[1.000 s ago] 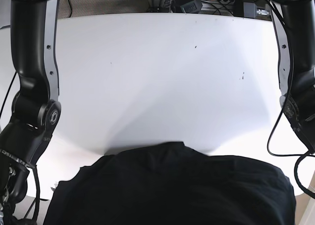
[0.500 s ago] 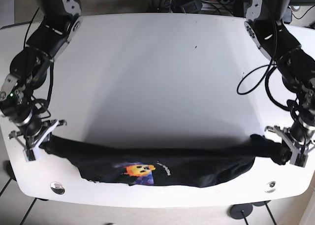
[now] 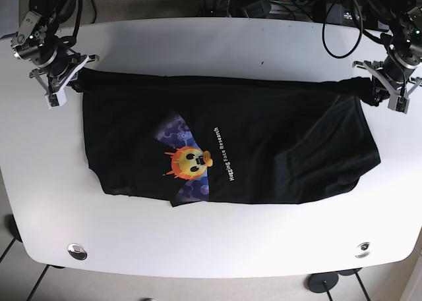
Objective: Fold the T-shirt properly
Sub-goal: 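Lift the shirt again with both grippers and drag it flat across the table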
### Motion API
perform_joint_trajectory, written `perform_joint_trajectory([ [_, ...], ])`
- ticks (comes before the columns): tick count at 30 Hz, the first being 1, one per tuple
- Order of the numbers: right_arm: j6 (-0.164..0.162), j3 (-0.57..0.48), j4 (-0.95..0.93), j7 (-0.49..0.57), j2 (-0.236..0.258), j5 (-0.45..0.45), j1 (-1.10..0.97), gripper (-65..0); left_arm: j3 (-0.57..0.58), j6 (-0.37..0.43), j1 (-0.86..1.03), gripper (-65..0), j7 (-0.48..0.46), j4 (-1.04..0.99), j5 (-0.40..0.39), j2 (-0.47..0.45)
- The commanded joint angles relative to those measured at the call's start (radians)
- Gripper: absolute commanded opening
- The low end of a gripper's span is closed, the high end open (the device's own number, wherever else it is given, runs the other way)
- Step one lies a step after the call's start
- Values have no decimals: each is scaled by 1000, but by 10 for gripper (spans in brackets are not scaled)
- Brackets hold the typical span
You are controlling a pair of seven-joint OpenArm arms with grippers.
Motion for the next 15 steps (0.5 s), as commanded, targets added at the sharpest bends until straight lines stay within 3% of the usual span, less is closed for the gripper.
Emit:
perform_joint_trajectory([
  [1, -6, 7, 21, 44, 5, -28, -5, -634, -10, 10, -14, -650, -28, 17, 8, -11],
  [5, -14, 1, 12, 53, 2, -31, 52, -629, 75, 10, -113, -650, -29, 1, 22, -11],
  [11, -15, -61, -82, 55, 8, -36, 248, -629, 322, 10, -372, -650, -45, -144, 173, -11],
  [15, -6, -159, -169, 55, 10, -165, 480, -629, 429, 10, -608, -650, -115, -284, 239, -11],
])
